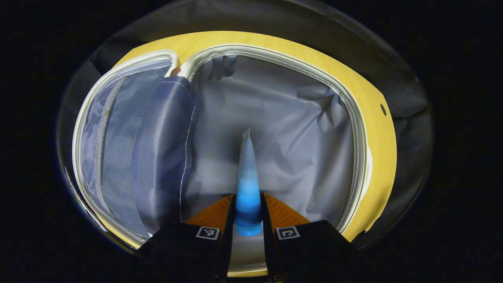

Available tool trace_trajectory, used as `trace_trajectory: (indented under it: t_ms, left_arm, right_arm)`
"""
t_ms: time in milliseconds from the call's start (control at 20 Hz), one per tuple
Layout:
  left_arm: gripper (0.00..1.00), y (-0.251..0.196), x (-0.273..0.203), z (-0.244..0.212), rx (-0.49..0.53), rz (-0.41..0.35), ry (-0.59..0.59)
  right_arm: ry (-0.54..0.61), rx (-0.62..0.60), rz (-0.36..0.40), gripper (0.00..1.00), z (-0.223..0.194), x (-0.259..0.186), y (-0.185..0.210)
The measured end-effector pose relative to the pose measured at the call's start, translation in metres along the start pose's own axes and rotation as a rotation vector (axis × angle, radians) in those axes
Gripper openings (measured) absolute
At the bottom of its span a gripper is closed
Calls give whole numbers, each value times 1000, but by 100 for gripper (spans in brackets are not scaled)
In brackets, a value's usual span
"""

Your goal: First open the suitcase, pack the skin care products into it, and then close the suitcase.

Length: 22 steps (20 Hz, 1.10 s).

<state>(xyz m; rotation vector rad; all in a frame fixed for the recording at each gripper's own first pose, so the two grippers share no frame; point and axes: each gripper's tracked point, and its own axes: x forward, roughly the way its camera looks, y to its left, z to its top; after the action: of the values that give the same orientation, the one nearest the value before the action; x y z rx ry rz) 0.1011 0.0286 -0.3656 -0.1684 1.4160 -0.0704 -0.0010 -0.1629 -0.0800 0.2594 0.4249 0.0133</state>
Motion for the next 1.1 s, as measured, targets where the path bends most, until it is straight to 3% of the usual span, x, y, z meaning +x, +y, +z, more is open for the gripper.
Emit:
trace_trajectory:
  t_ms: [150, 200, 300, 350, 600, 850, 1100]
  left_arm:
    - [45, -6, -2, -2, -2, -21, -3]
    - [43, -9, -6, -4, -22, -32, -8]
    - [82, -11, -18, -5, -58, -54, -46]
    - [86, -15, -28, -4, -75, -81, -83]
    - [86, -22, -108, -6, -170, -215, -422]
    - [89, 19, -171, -45, -177, -147, -720]
    - [94, 54, -183, -120, -165, -59, -764]
  right_arm:
    - [31, -37, 44, 36, -7, 1, 33]
    - [46, -54, 71, 36, -11, 5, 49]
    - [72, -90, 127, 34, -20, 11, 82]
    - [82, -103, 160, 36, -23, 17, 102]
    - [148, -165, 346, 36, -38, 52, 218]
    - [264, -185, 470, 36, -71, 99, 316]
    - [469, -190, 449, 36, -145, 153, 358]
